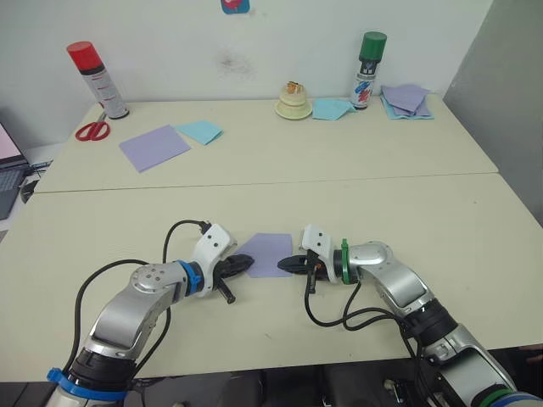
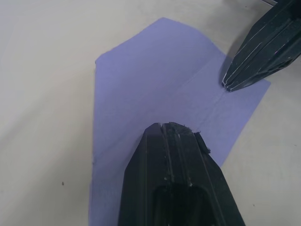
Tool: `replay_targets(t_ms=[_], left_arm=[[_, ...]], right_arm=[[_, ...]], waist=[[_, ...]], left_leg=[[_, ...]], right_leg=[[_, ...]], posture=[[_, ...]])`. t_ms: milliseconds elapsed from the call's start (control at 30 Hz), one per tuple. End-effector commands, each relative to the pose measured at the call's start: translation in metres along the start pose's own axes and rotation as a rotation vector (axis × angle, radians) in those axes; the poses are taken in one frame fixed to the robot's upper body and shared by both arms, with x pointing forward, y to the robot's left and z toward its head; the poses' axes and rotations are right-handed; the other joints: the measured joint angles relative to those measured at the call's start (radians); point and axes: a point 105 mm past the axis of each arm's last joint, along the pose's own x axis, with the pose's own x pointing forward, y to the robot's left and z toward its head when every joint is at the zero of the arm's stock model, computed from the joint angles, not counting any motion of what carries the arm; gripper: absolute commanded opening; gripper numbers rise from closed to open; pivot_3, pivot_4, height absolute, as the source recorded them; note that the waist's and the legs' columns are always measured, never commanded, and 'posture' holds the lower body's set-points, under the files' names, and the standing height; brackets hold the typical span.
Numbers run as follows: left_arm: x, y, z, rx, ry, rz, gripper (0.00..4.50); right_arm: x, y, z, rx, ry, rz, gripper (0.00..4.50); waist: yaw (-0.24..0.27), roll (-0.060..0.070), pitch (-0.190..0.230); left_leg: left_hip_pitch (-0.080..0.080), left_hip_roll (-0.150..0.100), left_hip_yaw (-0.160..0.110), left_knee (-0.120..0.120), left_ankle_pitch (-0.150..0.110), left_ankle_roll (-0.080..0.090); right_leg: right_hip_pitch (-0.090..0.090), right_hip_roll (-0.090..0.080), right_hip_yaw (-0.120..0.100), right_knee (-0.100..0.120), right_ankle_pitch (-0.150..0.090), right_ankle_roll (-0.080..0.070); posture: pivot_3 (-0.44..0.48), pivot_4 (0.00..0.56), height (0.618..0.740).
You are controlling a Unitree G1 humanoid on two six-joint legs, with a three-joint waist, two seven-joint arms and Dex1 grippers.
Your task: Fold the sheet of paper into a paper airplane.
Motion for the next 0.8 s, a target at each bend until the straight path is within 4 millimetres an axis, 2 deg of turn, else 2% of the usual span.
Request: replay_targets(t_ms=[33,133,200,233,333,500,667,800], left_arm=[[-0.001,-0.001,-0.013,0.004,0.042,0.003,0.03],[0.0,-0.001,-0.016,0.001,0.042,0.002,0.03],[0.0,-0.001,-0.019,0.005,0.047,0.0,0.03],[0.0,-0.001,-0.021,0.01,0.05,0.002,0.01],[-0.001,0.0,-0.025,0.024,0.049,0.007,0.0],[-0.002,-0.003,-0.029,0.038,0.054,-0.008,0.0],[-0.002,-0.005,-0.03,0.036,0.054,-0.01,0.0],[-0.003,-0.009,-0.031,0.036,0.053,-0.023,0.0]], right_arm=[[-0.002,0.002,-0.003,-0.031,0.029,0.005,0.0],[-0.005,-0.001,0.004,-0.004,-0.005,-0.004,0.0],[-0.011,-0.008,0.016,0.061,-0.062,-0.023,0.0],[-0.016,-0.013,0.026,0.129,-0.11,-0.034,0.18],[-0.03,-0.021,0.041,0.248,-0.163,-0.03,0.95],[-0.033,-0.031,0.026,0.361,-0.025,-0.078,2.75],[-0.029,-0.026,0.026,0.5,0.047,-0.062,2.75],[-0.026,-0.017,0.017,0.554,0.114,-0.047,2.75]], waist=[[0.0,0.0,0.0],[0.0,0.0,-0.001],[0.0,0.0,-0.001],[0.0,0.0,-0.001],[0.0,0.0,-0.001],[0.0,0.0,-0.002],[-0.001,0.0,-0.002],[-0.001,0.0,-0.002]], left_leg=[[0.0,0.0,0.0,0.0,0.0,0.0],[0.0,0.0,0.0,0.0,0.0,0.0],[0.001,0.0,0.0,0.0,0.0,0.0],[0.001,0.0,0.0,0.0,0.0,0.0],[0.0,0.0,0.0,0.0,0.0,0.0],[0.001,0.0,0.0,0.0,0.0,0.0],[0.001,0.0,0.0,0.0,0.0,0.0],[0.001,0.0,0.0,0.0,0.0,0.0]], right_leg=[[0.0,0.0,0.0,0.0,0.0,0.0],[0.001,0.0,0.0,0.0,0.0,0.0],[0.001,0.0,0.0,0.0,0.0,0.0],[0.001,0.0,0.0,0.0,0.0,0.0],[0.001,0.0,0.0,0.0,0.0,0.0],[0.001,0.0,0.0,0.0,0.0,0.0],[0.0,0.0,0.001,0.001,0.0,0.0],[0.0,0.0,0.001,0.0,0.0,0.0]], posture=[[0.0,0.15,0.74],[0.0,0.15,0.74],[0.0,0.15,0.74],[0.0,0.15,0.74],[0.0,0.15,0.74],[0.0,0.15,0.74],[0.0,0.15,0.74],[0.0,0.15,0.74]])
